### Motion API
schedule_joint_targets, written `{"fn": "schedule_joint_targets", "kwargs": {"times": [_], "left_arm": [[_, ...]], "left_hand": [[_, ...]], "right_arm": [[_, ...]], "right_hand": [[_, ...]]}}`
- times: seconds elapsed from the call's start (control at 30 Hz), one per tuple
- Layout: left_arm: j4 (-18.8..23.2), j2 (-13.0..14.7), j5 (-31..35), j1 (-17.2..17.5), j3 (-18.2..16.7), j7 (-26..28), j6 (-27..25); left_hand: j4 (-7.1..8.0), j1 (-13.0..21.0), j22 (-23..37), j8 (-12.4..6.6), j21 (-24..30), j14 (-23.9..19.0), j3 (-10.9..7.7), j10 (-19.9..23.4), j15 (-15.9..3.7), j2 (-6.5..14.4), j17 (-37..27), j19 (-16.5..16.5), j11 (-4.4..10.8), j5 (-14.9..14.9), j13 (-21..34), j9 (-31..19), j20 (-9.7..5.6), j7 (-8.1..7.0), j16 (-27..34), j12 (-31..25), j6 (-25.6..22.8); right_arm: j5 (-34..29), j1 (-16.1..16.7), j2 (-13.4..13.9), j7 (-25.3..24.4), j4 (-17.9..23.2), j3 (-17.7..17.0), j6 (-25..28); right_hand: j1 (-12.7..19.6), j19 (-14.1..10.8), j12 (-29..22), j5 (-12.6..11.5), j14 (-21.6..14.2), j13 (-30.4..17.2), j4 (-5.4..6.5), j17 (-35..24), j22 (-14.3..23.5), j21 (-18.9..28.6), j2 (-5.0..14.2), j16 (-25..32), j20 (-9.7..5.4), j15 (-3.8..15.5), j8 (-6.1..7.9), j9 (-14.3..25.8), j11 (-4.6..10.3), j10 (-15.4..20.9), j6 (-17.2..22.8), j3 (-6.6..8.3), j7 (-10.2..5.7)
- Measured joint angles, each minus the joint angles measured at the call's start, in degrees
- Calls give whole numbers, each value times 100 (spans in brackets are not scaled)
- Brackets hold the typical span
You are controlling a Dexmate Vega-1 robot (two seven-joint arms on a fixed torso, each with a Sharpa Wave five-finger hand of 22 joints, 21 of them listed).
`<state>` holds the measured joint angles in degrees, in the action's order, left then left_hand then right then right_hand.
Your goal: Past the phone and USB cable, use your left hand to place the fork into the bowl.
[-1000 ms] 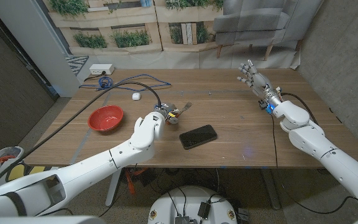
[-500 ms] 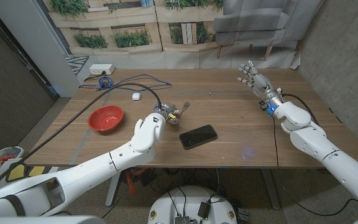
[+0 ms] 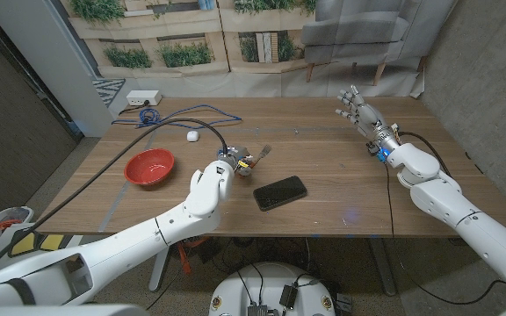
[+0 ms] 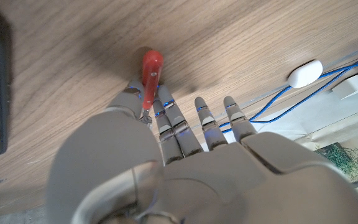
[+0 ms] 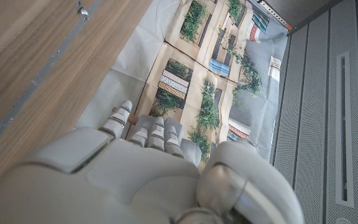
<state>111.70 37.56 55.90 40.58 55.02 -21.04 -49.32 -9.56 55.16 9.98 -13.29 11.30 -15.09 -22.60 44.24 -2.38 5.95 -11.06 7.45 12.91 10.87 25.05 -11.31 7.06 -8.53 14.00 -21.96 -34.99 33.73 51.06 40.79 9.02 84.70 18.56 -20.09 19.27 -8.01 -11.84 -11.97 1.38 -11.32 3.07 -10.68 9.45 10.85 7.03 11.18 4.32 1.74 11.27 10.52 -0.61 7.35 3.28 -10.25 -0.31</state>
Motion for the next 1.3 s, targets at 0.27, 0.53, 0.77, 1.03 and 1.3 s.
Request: {"fn": "schedule_joint_targets", "kwargs": {"times": [0.27, 0.53, 0.77, 1.03, 1.3], "left_arm": [[-60, -6, -88, 15, -42, 107, 27], [-124, -23, -139, 16, -54, 207, 42], [-157, -20, -182, 0, -55, 274, 32], [-192, -7, -285, 25, -105, 534, 102], [-188, 8, -417, 143, -209, 913, 215]], "left_hand": [[-50, 250, 0, -45, 39, -239, -50, 334, 7, 67, -4, 77, 12, -1, 79, 1, 4, 1, 77, -118, -286], [-103, 650, 0, -44, 39, -441, -103, 588, 11, 138, -30, 183, 79, -2, 210, -27, 42, 33, 142, -266, -460], [-103, 748, 0, -44, 39, -479, -103, 661, -12, 144, -52, 215, 87, 22, 251, -30, 10, 14, 175, -322, -478], [-55, 786, 23, -8, 39, -535, -54, 682, -18, 179, -82, 245, 68, 22, 290, -30, 41, 45, 220, -355, -400], [-30, 881, 30, 71, 88, -586, -29, 680, -12, 169, -109, 328, 67, 21, 323, -30, 23, 14, 264, -400, -272]], "right_arm": [[-41, -53, -22, -19, -2, 38, 57], [-74, -115, -56, -39, -27, 77, 106], [-102, -162, -90, -51, -59, 106, 117], [-130, -196, -96, -78, -59, 117, 130], [-135, -228, -86, -75, -55, 118, 146]], "right_hand": [[0, 0, 0, 0, 0, 0, 0, 0, 0, 0, 0, 0, 0, 0, 0, 0, 0, 0, 0, 0, 0], [0, 0, 0, 0, 0, 0, 0, 0, 0, 0, 0, 0, 0, 0, 0, 0, 0, 0, 0, 0, 0], [0, 0, 0, 0, 0, 0, 0, 0, 0, 0, 0, 0, 0, 0, 0, 0, 0, 0, 0, 0, 0], [0, 0, 0, 0, 0, 0, 0, 0, 0, 0, 0, 0, 0, 0, 0, 0, 0, 0, 0, 0, 0], [0, 0, 0, 0, 0, 0, 0, 0, 0, 0, 0, 0, 0, 0, 0, 0, 0, 0, 0, 0, 0]]}}
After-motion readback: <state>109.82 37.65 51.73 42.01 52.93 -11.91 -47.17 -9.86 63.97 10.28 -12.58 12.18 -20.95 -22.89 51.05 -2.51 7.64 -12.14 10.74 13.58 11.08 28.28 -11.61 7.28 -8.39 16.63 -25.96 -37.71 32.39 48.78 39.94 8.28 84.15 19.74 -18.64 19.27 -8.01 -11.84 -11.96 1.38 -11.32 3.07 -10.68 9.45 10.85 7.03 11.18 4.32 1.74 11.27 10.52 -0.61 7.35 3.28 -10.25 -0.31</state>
